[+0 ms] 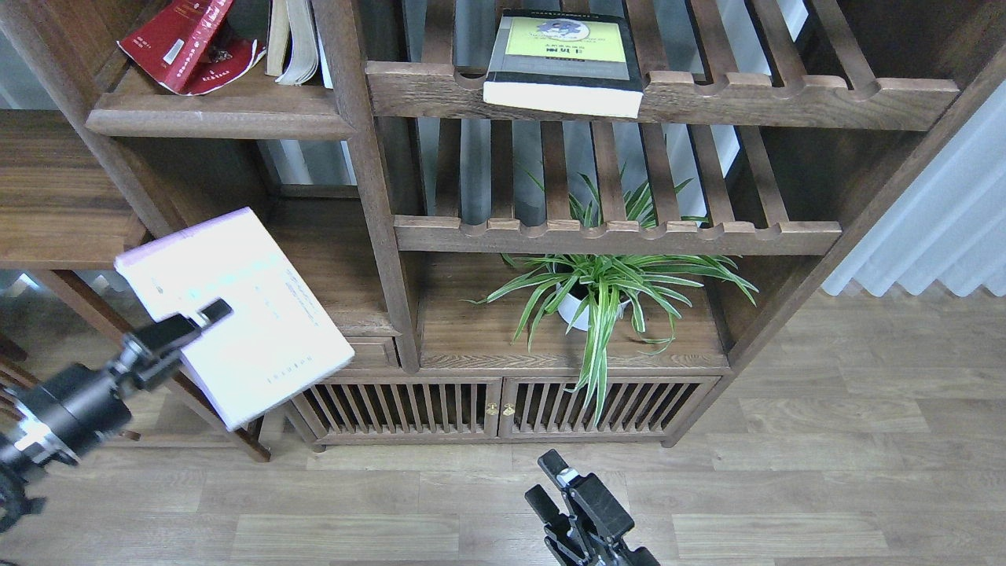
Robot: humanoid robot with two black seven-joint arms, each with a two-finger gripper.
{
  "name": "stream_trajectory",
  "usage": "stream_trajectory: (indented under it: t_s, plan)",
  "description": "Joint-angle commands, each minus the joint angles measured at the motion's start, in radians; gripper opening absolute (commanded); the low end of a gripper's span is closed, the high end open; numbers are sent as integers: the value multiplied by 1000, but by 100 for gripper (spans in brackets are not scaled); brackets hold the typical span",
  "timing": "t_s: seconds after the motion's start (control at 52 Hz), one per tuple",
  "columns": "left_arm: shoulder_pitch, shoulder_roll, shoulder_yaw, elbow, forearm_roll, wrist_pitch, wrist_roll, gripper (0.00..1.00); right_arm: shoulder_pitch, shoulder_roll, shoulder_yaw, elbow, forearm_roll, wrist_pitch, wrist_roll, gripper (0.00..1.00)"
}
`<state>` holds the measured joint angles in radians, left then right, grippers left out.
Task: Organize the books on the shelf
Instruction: 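Lift the white book with the left gripper up toward the top shelf, then place the white book beside the red book with the left gripper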
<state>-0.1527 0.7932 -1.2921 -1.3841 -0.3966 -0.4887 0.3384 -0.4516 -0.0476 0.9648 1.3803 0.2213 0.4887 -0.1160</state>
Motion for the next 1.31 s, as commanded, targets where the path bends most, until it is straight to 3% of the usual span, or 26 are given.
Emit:
stream_trajectory:
  t_s: [0.0,0.173,0.327,0.462,0.558,0.577,0.751,0.982,1.29]
  plan:
    - [-100,78,-24,0,-5,0,-2,2,4,3,0,-10,-2,0,-4,94]
    - [-263,141,-12,2,-4,0,5,2,4,5,-4,-18,-25,0,-8,94]
    - [-419,205,-10,34,158,0,99,3,4,3,0,-18,-25,0,-8,94]
    - [-548,187,5,82,338,0,110,3,4,3,-1,-18,-28,0,-8,94]
    - [-675,176,16,126,513,0,111,4,2,3,-1,-18,-36,0,-8,94]
    - [-747,150,16,147,603,0,111,4,-1,2,-1,-18,-40,0,-8,94]
    - [-844,106,16,174,734,0,137,4,-4,0,-1,-18,-40,0,-8,94]
    - [-926,44,11,243,923,0,139,4,-6,-2,-1,-17,-40,0,-8,94]
    - [-1015,-179,13,407,1140,0,137,5,-7,-2,2,-17,-40,0,-8,94]
